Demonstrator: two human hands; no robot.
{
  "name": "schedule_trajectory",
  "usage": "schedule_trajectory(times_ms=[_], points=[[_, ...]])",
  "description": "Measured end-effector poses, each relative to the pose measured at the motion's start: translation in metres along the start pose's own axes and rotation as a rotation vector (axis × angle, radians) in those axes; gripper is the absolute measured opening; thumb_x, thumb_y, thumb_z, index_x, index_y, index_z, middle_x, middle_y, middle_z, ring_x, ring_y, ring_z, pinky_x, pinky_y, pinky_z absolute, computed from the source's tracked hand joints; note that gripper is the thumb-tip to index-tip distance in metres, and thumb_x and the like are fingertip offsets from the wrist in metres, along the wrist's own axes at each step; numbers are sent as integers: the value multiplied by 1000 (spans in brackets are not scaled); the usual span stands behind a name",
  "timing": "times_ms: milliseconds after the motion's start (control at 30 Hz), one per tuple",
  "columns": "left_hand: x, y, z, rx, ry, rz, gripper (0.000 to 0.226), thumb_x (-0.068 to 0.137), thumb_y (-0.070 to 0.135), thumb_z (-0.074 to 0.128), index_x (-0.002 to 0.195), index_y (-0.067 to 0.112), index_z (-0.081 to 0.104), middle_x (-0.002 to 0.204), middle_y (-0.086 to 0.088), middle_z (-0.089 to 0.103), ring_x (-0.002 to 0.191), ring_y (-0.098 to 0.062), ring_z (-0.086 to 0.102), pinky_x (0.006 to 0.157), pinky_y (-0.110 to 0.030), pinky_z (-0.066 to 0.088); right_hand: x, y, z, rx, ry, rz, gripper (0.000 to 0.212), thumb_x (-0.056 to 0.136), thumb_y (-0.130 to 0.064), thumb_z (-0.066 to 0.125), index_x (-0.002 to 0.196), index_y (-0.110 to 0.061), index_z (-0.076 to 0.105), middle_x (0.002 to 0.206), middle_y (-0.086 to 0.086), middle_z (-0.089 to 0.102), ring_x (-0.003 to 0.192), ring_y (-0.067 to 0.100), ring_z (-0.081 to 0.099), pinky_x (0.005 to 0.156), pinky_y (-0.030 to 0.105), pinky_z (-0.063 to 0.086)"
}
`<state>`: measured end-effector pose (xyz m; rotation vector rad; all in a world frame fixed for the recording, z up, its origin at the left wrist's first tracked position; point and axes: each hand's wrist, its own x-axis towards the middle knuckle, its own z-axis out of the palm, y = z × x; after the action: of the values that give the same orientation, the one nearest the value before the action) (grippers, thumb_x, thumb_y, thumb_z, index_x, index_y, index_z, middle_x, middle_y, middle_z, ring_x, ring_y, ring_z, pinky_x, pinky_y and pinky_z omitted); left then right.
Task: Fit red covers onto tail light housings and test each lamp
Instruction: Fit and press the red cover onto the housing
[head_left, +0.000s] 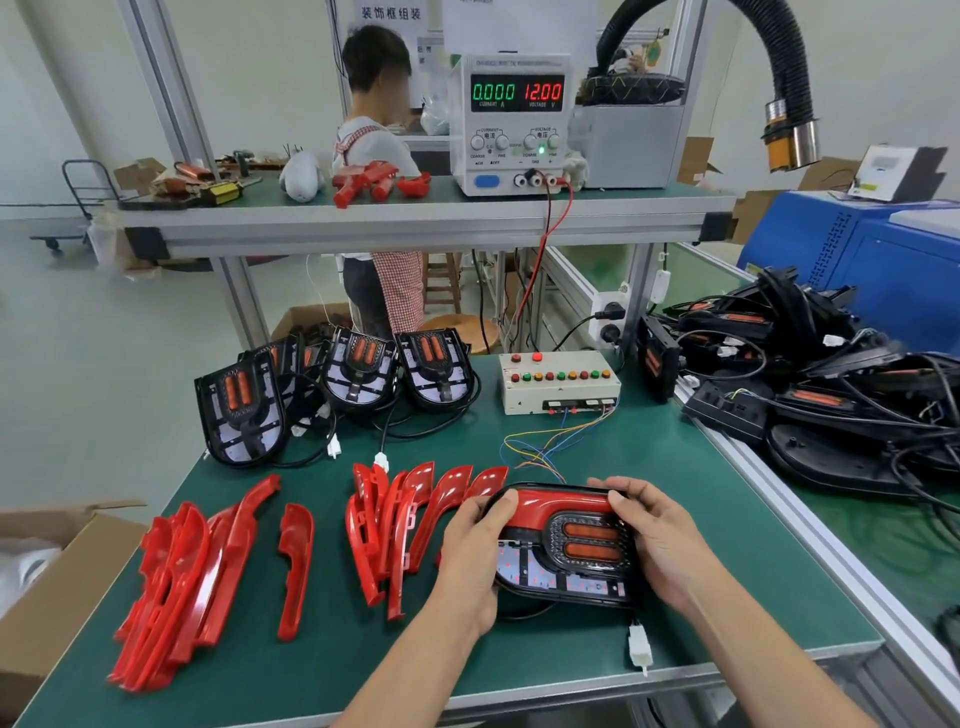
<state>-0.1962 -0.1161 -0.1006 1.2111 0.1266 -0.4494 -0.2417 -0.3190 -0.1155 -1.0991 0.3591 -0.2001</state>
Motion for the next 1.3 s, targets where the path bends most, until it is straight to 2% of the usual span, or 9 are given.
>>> schedule_trajectory(times_ms=[67, 167, 233, 300, 633, 800, 1133, 1200, 1300], points=[[0, 0, 1, 18, -8, 30, 21, 93, 29, 74, 103, 12, 67, 90, -7, 79, 79, -22, 75, 75, -40, 62, 1, -3, -1, -187, 40, -46, 12, 90, -17, 71, 100, -14, 74, 113, 15, 75, 96, 26, 73, 86, 42, 60], [-2, -2, 2, 39, -14, 92, 25, 94, 32, 73, 104, 10, 67, 100, -12, 78, 95, -31, 75, 95, -51, 58, 0, -14, 2, -885, 61, -291, 16, 92, -43, 70, 106, -36, 70, 113, -19, 71, 110, -3, 61, 93, 13, 41], [-4, -3, 3, 53, -19, 135, 28, 95, 32, 71, 109, 8, 68, 106, -14, 77, 106, -36, 72, 101, -54, 54, -1, -25, 12, -1108, -48, -367, 27, 85, -65, 62, 105, -48, 66, 110, -31, 65, 109, -14, 54, 91, 9, 36], [-4, -3, 3, 60, -19, 164, 30, 96, 33, 69, 113, 8, 68, 109, -13, 77, 110, -37, 70, 105, -55, 51, 3, -31, 24, -1207, -179, -330, 36, 82, -73, 55, 102, -47, 69, 100, -30, 69, 98, -13, 60, 86, 13, 44], [-5, -10, -7, 14, -119, 150, 47, 86, 38, 73, 125, 13, 67, 121, -10, 74, 116, -30, 69, 105, -48, 52, 19, -53, 28, -1135, -408, -161, 19, 88, -55, 71, 93, -37, 78, 89, -10, 77, 79, 3, 70, 83, 30, 56], [-5, -8, -7, 28, -154, 146, 42, 91, 32, 71, 128, 12, 64, 120, -10, 75, 114, -30, 70, 93, -38, 57, 19, -59, 27, -1203, -463, -130, 25, 90, -60, 66, 100, -40, 78, 93, -11, 78, 89, 8, 73, 88, 32, 58], [-7, -2, -8, -21, -195, 90, 27, 98, 16, 65, 125, 10, 65, 113, -13, 76, 95, -22, 75, 74, -31, 60, 21, -59, 29, -1109, -505, -109, 24, 91, -50, 71, 98, -29, 80, 92, 0, 78, 77, 4, 66, 85, 35, 57], [-7, -1, -7, -26, -191, 86, 25, 98, 14, 65, 122, 9, 66, 113, -14, 76, 94, -23, 75, 73, -31, 60, 22, -66, 33, -1196, -523, -89, 32, 88, -61, 68, 91, -31, 79, 83, -4, 75, 70, 3, 62, 78, 33, 54], [-6, 0, -3, 1, -177, 120, 23, 98, 14, 65, 120, 9, 68, 115, -12, 76, 101, -24, 74, 81, -32, 59, 23, -70, 47, -1407, -475, -131, 69, 76, -85, 56, 78, -17, 66, 62, -7, 52, 59, 8, 46, 65, 32, 40]])
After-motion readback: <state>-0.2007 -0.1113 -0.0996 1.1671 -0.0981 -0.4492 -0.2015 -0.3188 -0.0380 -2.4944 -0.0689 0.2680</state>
